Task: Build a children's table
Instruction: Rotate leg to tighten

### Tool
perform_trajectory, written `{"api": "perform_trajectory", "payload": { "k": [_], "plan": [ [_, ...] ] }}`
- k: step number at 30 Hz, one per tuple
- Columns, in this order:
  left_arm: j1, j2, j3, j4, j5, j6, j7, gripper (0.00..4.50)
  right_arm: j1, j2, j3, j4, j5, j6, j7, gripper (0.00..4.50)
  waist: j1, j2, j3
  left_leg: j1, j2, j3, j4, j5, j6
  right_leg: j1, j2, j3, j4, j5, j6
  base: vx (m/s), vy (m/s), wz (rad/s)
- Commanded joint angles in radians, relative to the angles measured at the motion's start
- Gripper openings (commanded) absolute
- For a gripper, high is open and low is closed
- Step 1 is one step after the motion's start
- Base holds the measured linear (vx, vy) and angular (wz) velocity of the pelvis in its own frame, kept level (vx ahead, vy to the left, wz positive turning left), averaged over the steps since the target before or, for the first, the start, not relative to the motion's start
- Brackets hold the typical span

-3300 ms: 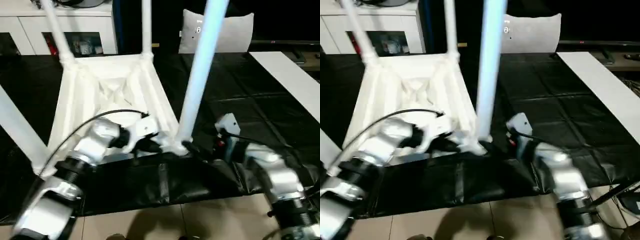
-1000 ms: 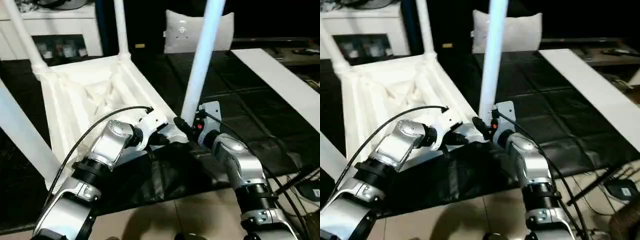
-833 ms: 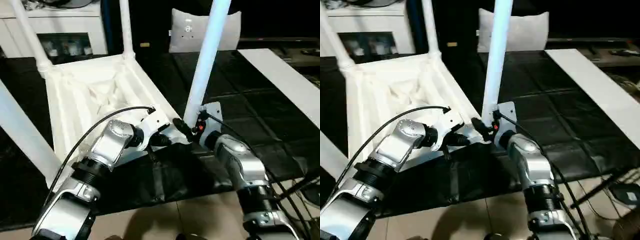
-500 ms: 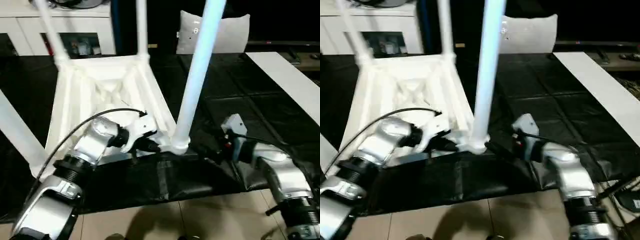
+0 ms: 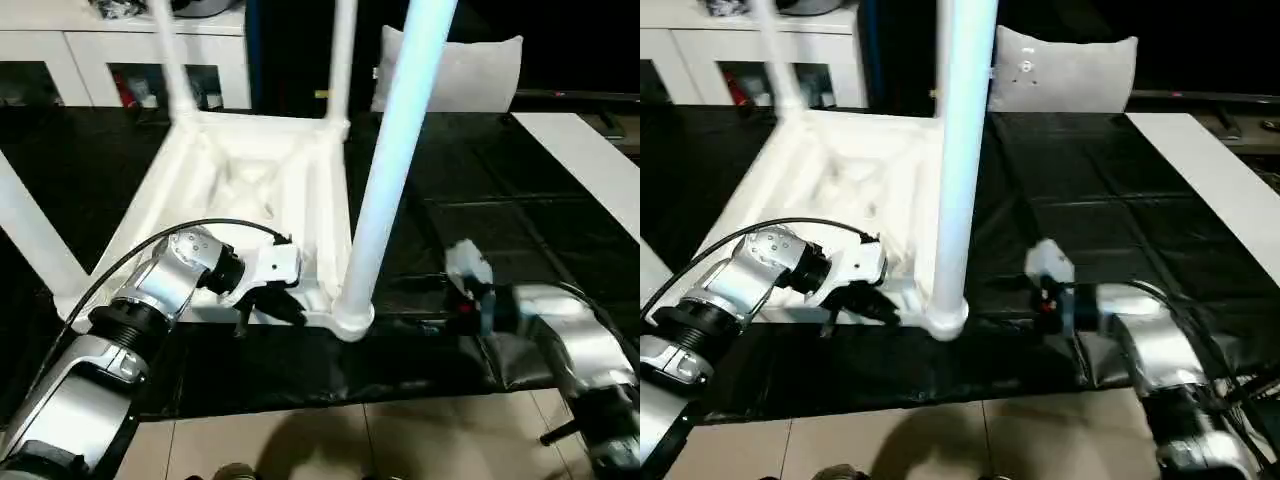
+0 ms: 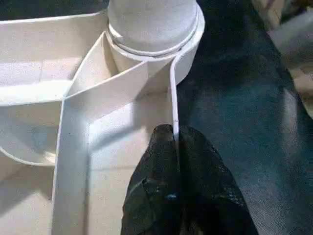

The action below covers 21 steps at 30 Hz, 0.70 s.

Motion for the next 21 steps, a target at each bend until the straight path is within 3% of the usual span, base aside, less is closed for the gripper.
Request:
{"api": "perform_trajectory", "payload": {
  "k": [1,3,5,8,14,21],
  "plan": [
    [-0.022,-0.008,-0.039,-0.01,0.008,-0.032,-0.047,0.0,-0.008,-0.002,0.01,0.019,0.0,-0.01,0.014,3.51,-0.003,0.008,-0.081,0.019,0.028,0.003,-0.073,-0.263,0.021,0.052,-0.054,0.044,-0.056,-0.308,-0.212,0.0,0.0,0.0],
    [-0.025,-0.007,-0.04,0.003,0.01,-0.049,-0.053,0.0,-0.031,0.018,0.022,0.058,-0.015,-0.027,0.015,3.39,0.0,0.01,-0.082,0.018,0.028,0.003,-0.073,-0.266,0.018,0.052,-0.055,0.043,-0.055,-0.31,-0.213,0.0,0.0,0.0],
    [-0.032,-0.01,-0.037,0.027,0.016,-0.071,-0.055,0.0,-0.058,0.036,0.029,0.1,-0.01,-0.011,0.035,3.1,0.002,0.004,-0.082,0.017,0.027,0.003,-0.073,-0.268,0.015,0.054,-0.055,0.042,-0.057,-0.328,-0.204,0.0,0.0,0.0],
    [-0.033,-0.008,-0.032,0.032,0.018,-0.074,-0.05,0.0,-0.067,0.041,0.035,0.107,0.004,0.014,0.049,2.86,0.003,0.004,-0.08,0.016,0.027,0.002,-0.074,-0.263,0.015,0.055,-0.055,0.042,-0.056,-0.343,-0.195,0.0,0.0,0.0],
    [-0.026,-0.006,-0.024,0.026,0.004,-0.057,-0.05,0.0,-0.057,0.042,0.046,0.092,0.025,0.046,0.075,2.48,0.005,0.003,-0.081,0.017,0.028,0.003,-0.073,-0.257,0.013,0.054,-0.057,0.043,-0.057,-0.348,-0.191,0.0,0.0,0.0],
    [-0.009,-0.009,-0.014,0.019,-0.008,-0.037,-0.052,0.0,-0.033,0.051,0.05,0.079,0.022,0.055,0.077,1.98,0.007,0.008,-0.081,0.017,0.028,0.003,-0.074,-0.261,0.01,0.054,-0.055,0.043,-0.054,-0.324,-0.2,0.0,0.0,0.0]
  ]
}}
